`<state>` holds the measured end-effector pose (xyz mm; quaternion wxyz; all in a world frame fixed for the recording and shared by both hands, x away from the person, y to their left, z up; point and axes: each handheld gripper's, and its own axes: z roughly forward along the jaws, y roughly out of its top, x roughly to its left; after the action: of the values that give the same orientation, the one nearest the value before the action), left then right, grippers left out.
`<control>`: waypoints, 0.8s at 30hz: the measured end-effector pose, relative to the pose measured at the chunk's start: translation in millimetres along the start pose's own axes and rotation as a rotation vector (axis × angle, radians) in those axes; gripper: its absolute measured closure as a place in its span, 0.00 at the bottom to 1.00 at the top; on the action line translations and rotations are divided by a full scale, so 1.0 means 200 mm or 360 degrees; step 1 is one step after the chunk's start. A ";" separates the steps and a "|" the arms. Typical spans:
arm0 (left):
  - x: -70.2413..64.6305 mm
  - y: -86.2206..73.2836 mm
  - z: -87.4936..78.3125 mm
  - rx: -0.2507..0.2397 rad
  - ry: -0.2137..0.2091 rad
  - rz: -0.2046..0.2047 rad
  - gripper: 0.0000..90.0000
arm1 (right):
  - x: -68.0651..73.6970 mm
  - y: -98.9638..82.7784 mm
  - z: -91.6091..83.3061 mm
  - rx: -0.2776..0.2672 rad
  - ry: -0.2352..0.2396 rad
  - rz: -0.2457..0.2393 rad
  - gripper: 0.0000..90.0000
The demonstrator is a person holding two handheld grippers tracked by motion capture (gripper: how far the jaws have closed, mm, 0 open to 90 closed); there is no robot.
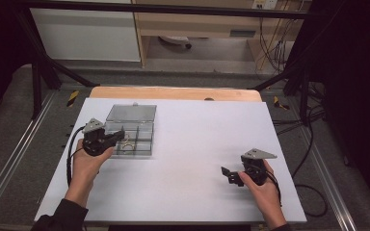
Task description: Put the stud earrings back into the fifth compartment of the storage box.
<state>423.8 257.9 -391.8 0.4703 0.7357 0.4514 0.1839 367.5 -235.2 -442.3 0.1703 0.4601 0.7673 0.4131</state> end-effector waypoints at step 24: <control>-0.02 -0.02 0.04 -0.0053 0.0042 -0.0015 0.85 | 0.00 0.00 0.00 -0.0002 0.0004 -0.0007 0.05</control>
<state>425.3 252.2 -397.8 0.4775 0.7231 0.4578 0.1987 367.5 -235.5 -442.0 0.1706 0.4576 0.7682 0.4139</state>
